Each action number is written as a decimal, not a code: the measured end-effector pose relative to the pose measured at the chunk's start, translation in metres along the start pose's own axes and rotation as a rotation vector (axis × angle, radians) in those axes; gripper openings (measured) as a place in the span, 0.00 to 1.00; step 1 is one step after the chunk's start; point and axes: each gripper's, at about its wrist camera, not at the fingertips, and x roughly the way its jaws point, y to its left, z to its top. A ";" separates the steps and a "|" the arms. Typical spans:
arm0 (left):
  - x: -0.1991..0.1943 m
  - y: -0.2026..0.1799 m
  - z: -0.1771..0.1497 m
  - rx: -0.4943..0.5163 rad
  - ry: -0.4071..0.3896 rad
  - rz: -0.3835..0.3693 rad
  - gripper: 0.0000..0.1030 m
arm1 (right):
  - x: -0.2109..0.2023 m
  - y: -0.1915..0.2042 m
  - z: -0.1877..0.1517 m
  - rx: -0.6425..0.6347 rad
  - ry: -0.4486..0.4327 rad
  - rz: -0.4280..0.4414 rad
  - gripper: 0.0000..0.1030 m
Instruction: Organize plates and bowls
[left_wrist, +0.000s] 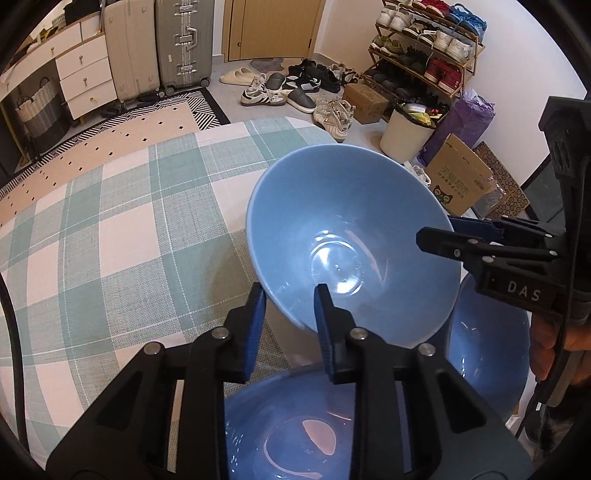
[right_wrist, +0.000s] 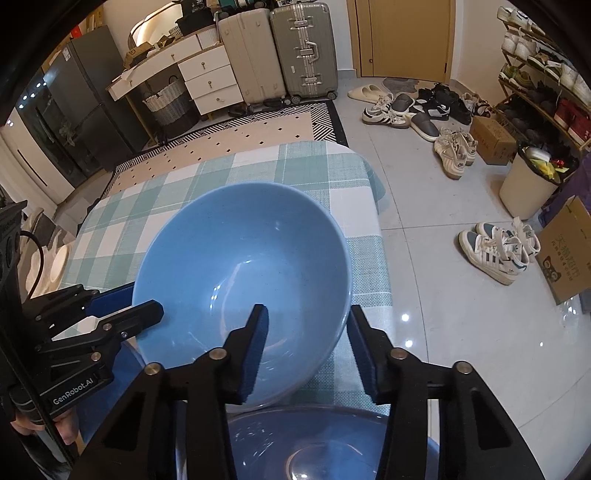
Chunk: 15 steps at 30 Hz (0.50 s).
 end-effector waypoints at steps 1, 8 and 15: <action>0.001 -0.001 0.000 0.000 -0.004 0.004 0.22 | -0.001 -0.001 0.000 0.000 -0.004 -0.007 0.35; 0.003 0.000 0.003 -0.004 -0.009 0.008 0.21 | -0.003 -0.006 -0.003 -0.007 -0.013 -0.024 0.23; -0.001 0.002 0.002 -0.008 -0.020 0.023 0.21 | -0.004 -0.003 -0.003 -0.017 -0.021 -0.024 0.23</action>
